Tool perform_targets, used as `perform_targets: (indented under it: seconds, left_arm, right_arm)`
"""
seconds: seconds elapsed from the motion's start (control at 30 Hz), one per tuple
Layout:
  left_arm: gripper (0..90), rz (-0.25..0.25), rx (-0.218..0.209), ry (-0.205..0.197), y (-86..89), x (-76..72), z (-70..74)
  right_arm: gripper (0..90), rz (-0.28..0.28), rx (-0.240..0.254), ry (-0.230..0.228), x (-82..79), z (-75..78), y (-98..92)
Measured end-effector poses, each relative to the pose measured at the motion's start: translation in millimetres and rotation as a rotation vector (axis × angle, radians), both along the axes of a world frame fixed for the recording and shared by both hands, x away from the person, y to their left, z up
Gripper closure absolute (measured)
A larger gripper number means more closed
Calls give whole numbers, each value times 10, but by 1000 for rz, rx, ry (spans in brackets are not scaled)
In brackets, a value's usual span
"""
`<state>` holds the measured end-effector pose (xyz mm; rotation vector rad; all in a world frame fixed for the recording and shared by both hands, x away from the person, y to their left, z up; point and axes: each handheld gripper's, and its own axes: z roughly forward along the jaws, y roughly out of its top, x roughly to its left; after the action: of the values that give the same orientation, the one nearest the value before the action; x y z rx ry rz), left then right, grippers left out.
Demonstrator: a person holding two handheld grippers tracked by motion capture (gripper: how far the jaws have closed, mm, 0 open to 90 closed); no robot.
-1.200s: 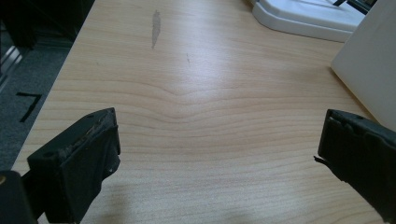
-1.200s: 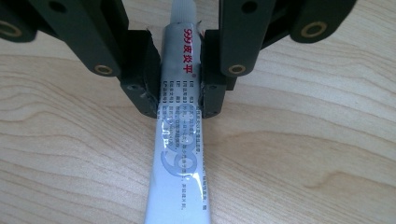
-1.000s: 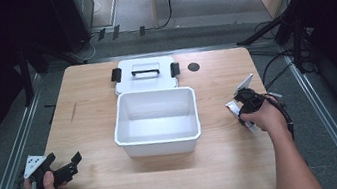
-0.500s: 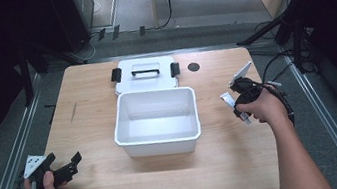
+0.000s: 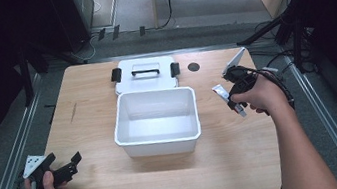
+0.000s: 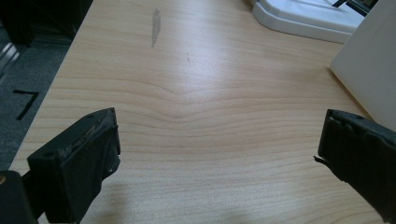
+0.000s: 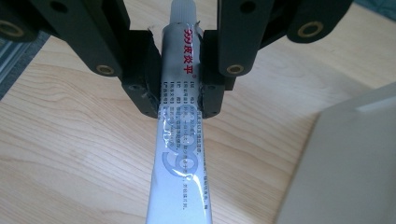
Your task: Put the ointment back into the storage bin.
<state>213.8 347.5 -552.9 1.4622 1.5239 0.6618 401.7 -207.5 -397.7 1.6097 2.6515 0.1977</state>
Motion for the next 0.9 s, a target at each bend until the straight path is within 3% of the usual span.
perform_targets:
  seconds: [0.03, 0.17, 0.4, 0.67, 0.9]
  left_arm:
    - [0, -1, 0, 0, 0, 0, 0]
    - [0, 0, -1, 0, 1, 0, 0]
    - [0, 1, -3, 1, 2, 2, 1]
    - [0, 0, -3, 1, 2, 3, 0]
    - [0, 0, -5, 1, 4, 4, -1]
  right_arm:
    - [724, 7, 14, 10, -13, 95, 51]
    - [724, 20, 35, 5, -24, 244, 117]
    - [724, 61, 29, -6, -43, 502, 245]
    - [724, 116, 36, -13, -98, 722, 459]
    - [724, 163, 33, -7, -120, 776, 641]
